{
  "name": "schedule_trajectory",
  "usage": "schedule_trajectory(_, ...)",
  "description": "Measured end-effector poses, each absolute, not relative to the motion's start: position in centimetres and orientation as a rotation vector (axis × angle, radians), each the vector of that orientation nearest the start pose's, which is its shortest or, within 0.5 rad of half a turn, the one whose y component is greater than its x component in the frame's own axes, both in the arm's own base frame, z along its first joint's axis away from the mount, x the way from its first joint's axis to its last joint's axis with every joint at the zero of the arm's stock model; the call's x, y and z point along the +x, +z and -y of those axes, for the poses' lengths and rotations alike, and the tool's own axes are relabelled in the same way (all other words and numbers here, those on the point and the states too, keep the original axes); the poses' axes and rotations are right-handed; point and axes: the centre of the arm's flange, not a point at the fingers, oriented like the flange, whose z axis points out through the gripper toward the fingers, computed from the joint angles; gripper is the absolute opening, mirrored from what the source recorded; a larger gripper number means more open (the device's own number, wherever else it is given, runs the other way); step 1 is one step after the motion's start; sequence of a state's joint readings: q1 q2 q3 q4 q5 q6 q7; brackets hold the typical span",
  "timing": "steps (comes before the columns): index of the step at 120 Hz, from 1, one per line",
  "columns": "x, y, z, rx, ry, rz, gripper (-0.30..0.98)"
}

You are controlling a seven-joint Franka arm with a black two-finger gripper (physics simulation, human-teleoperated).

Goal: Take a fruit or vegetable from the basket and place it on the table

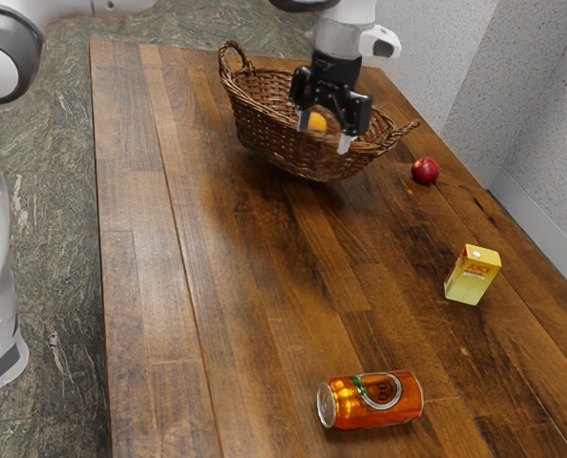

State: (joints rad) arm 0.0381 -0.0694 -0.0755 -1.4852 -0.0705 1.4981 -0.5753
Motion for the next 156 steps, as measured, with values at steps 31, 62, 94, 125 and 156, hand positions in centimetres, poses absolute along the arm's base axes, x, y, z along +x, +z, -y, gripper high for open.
schedule_trajectory(31,50.0,70.9,8.9,-2.763,-0.057,1.636,0.69)
schedule_trajectory(62,51.2,69.6,2.6,-2.262,-0.009,2.218,0.69)
schedule_trajectory(94,55.1,70.5,-7.6,-2.156,-0.145,2.273,0.69)
schedule_trajectory(125,61.7,67.6,-16.3,-2.31,-0.307,2.067,0.69)
schedule_trajectory(156,62.3,64.0,-23.2,-2.535,-0.271,1.731,0.69)
